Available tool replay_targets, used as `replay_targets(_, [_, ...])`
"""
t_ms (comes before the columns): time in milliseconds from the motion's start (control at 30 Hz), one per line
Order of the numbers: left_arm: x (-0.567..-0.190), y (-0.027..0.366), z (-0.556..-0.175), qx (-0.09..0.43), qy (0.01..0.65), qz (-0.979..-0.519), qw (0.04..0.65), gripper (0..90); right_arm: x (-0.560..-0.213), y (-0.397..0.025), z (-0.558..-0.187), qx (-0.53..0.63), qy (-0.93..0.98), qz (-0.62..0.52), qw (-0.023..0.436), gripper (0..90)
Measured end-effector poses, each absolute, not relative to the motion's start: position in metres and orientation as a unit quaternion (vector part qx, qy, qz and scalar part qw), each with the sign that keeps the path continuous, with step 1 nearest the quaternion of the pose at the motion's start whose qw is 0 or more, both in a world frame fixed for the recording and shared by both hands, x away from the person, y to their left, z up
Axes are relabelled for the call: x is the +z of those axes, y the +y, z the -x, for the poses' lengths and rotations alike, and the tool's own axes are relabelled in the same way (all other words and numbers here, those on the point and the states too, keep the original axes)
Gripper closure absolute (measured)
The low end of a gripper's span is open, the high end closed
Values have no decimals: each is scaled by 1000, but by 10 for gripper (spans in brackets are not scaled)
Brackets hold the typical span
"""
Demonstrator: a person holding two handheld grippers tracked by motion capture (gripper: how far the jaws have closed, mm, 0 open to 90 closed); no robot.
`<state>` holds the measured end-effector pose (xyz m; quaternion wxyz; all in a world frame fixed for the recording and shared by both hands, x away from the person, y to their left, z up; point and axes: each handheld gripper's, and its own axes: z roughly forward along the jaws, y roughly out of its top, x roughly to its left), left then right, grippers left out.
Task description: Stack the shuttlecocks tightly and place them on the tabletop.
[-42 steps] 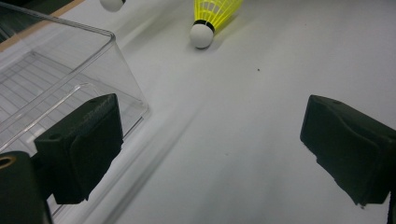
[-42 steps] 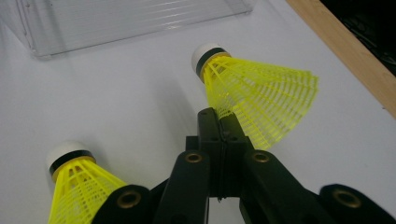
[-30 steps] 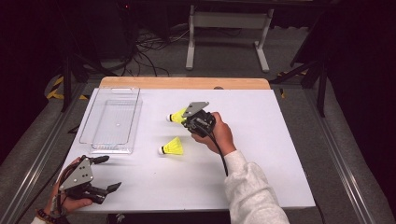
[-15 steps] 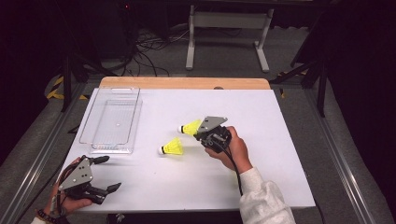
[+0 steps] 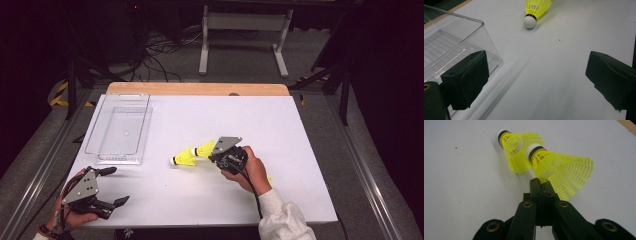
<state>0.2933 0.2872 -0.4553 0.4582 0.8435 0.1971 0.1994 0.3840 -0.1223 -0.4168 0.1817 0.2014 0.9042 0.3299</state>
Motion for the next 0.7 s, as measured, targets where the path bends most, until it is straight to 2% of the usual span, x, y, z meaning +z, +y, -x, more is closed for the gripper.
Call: replay_targets(700, [-456,286,-293,198,194,-847,453,60,-430,-100,-375,334,916,-164,150,900])
